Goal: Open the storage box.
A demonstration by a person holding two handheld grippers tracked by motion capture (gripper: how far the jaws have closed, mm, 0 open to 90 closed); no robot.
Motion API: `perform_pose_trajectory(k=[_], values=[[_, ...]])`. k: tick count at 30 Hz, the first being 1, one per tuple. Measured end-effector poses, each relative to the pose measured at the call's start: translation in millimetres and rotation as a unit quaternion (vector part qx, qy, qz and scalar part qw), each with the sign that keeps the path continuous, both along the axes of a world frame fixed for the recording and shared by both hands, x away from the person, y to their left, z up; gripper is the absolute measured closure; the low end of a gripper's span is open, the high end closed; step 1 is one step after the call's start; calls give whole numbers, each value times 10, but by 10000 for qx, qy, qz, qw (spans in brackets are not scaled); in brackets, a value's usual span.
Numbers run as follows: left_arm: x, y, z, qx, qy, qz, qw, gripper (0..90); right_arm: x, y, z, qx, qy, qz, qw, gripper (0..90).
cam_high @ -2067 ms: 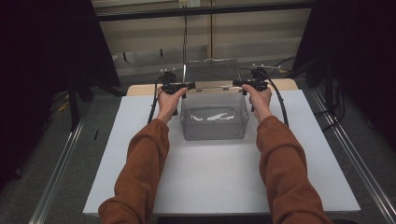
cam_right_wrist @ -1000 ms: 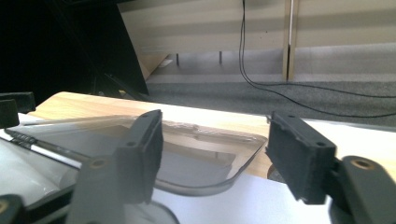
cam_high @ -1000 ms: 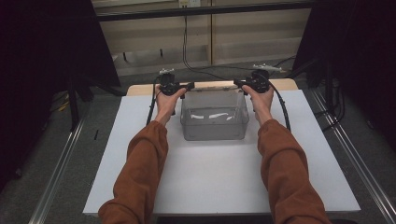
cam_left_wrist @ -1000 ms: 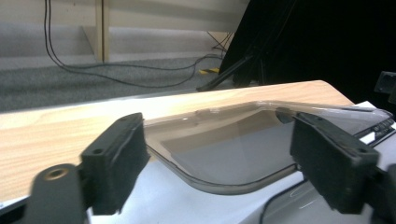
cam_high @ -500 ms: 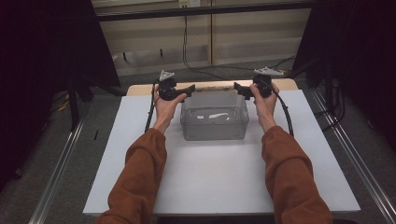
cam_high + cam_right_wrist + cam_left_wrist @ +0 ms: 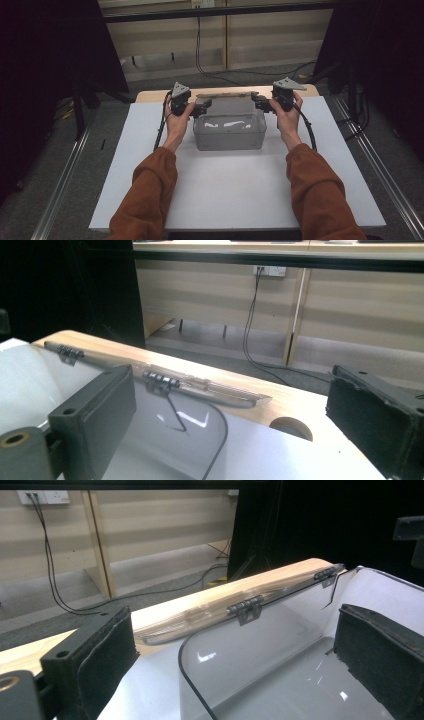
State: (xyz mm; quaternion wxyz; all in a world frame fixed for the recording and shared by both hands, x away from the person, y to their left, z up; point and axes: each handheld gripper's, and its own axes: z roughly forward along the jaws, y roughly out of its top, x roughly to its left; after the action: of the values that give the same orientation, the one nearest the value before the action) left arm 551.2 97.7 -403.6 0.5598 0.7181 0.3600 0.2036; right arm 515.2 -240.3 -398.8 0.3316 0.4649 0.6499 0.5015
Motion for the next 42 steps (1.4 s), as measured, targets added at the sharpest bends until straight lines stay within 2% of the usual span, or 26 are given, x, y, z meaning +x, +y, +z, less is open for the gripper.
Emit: perform_pose_trajectory(k=[3, 5, 7, 9, 12, 15, 17, 19, 20, 24, 26, 30, 34, 38, 40, 42], values=[[-60, 39, 25, -111, 25, 103, 9999, 29, -83, 16, -9, -47, -88, -1, 10000, 55], [-98, 47, 43, -93, -1, 100, 9999, 29, -131, 18, -8, -22, -136, 15, 9999, 49], [-152, 51, 55, -273, -45, 186, 9994, 29, -175, 13, -6, 106, -176, 18, 9998, 48], [-207, 52, 62, -186, -148, 218, 9995, 30, -216, 14, -3, 77, -232, -3, 9997, 44], [-287, 68, 64, -187, -231, 189, 9994, 30, -286, 24, 10, 63, -299, -15, 9995, 37], [-348, 101, 72, -222, -318, 236, 9990, 30, -366, 41, 27, -69, -450, -50, 9990, 30], [-390, 137, 83, -217, -365, 242, 9988, 30, -416, 39, 32, -78, -502, -79, 9987, 0], [-435, 171, 88, -215, -410, 245, 9986, 30, -455, 27, 26, -54, -553, -119, 9984, 11], [-464, 183, 88, -254, -420, 257, 9985, 30, -470, 22, 19, -31, -543, -117, 9985, 11], [-591, 226, 76, -142, -467, 313, 9983, 30, -531, 10, -28, -53, -476, -87, 9988, 9], [-648, 249, 65, -131, -541, 248, 9981, 30, -561, 10, -52, -52, -482, -78, 9988, 10], [-738, 315, 49, -231, -525, 296, 9979, 30, -626, 18, -63, -77, -523, -108, 9985, 9], [-854, 410, 57, -169, -564, 303, 9978, 30, -711, 10, -49, -111, -574, -146, 9982, 3], [-938, 512, 79, -28, -642, 384, 9972, 30, -785, -51, -85, -35, -474, -205, 9987, 0], [-975, 548, 91, -10, -680, 488, 9965, 30, -828, -84, -98, -30, -518, -269, 9983, 0], [-1005, 579, 94, -45, -675, 476, 9966, 30, -871, -108, -101, -44, -562, -309, 9979, 0]])
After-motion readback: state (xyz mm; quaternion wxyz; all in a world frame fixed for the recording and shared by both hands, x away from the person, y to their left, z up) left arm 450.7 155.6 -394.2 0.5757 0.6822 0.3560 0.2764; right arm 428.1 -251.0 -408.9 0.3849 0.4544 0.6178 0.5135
